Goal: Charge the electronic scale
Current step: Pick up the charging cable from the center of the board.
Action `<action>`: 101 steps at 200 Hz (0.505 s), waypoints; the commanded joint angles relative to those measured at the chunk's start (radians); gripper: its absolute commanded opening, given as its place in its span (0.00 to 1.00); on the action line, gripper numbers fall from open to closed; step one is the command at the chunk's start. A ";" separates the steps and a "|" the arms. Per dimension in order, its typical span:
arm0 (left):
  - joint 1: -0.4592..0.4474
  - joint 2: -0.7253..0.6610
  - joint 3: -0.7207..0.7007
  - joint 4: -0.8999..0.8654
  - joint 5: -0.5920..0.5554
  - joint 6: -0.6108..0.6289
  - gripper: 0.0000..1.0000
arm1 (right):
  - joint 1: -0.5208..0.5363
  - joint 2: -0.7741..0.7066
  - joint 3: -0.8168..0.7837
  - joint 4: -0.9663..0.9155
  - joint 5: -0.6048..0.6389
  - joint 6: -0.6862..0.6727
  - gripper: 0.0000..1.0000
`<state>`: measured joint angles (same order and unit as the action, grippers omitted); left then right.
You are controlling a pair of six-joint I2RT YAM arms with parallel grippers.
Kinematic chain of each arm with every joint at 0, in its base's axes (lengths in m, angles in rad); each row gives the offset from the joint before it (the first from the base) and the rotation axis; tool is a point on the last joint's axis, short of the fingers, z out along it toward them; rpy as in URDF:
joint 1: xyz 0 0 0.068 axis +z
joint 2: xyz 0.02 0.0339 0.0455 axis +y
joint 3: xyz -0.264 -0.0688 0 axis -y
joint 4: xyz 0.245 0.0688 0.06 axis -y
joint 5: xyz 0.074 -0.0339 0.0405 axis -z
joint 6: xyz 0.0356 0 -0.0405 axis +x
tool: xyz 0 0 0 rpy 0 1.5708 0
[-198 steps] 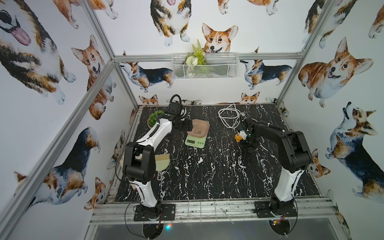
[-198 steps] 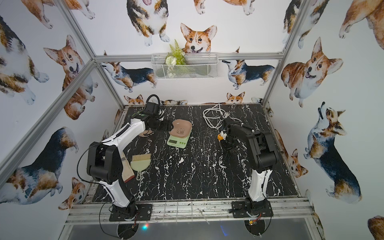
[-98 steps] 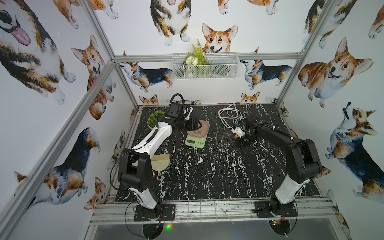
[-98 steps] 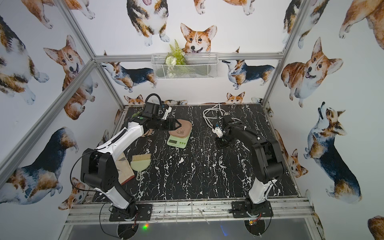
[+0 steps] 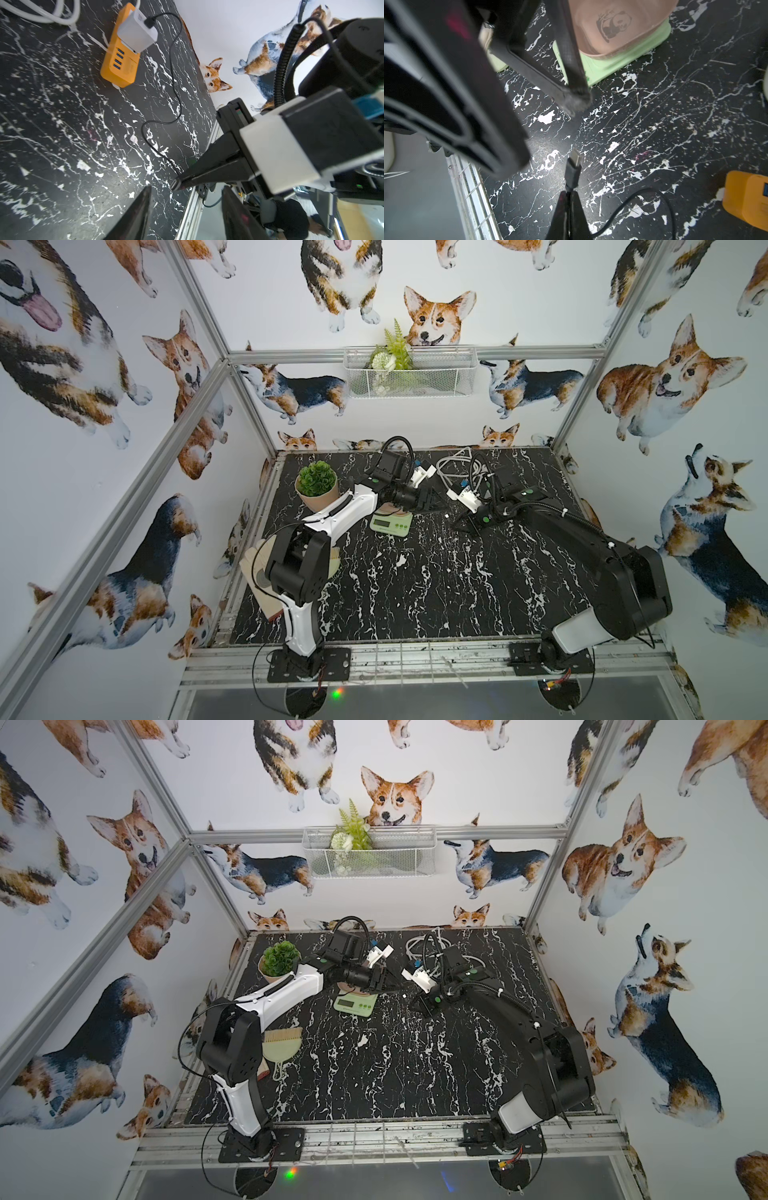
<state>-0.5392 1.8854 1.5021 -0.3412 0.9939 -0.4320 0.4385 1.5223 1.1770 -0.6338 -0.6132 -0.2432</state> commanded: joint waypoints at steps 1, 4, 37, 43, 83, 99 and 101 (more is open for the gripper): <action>-0.005 0.029 0.050 -0.083 0.105 0.102 0.48 | 0.001 0.000 0.008 -0.015 -0.082 -0.054 0.00; -0.004 0.029 0.053 -0.092 0.105 0.115 0.47 | 0.001 0.001 0.011 -0.019 -0.084 -0.056 0.00; -0.004 0.041 0.090 -0.202 0.104 0.238 0.46 | 0.002 0.005 0.015 -0.037 -0.104 -0.074 0.00; -0.004 0.049 0.101 -0.227 0.107 0.261 0.45 | 0.001 0.004 0.015 -0.039 -0.106 -0.076 0.00; -0.004 0.052 0.132 -0.356 0.070 0.379 0.42 | 0.001 0.006 0.025 -0.064 -0.115 -0.087 0.00; -0.004 0.057 0.144 -0.400 0.055 0.418 0.42 | 0.000 0.003 0.023 -0.065 -0.119 -0.089 0.00; -0.004 0.057 0.144 -0.401 0.058 0.420 0.42 | 0.001 0.003 0.023 -0.064 -0.120 -0.089 0.00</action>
<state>-0.5426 1.9385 1.6241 -0.6151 1.0641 -0.1368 0.4385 1.5276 1.1931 -0.6689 -0.6979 -0.2920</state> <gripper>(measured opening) 0.422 0.053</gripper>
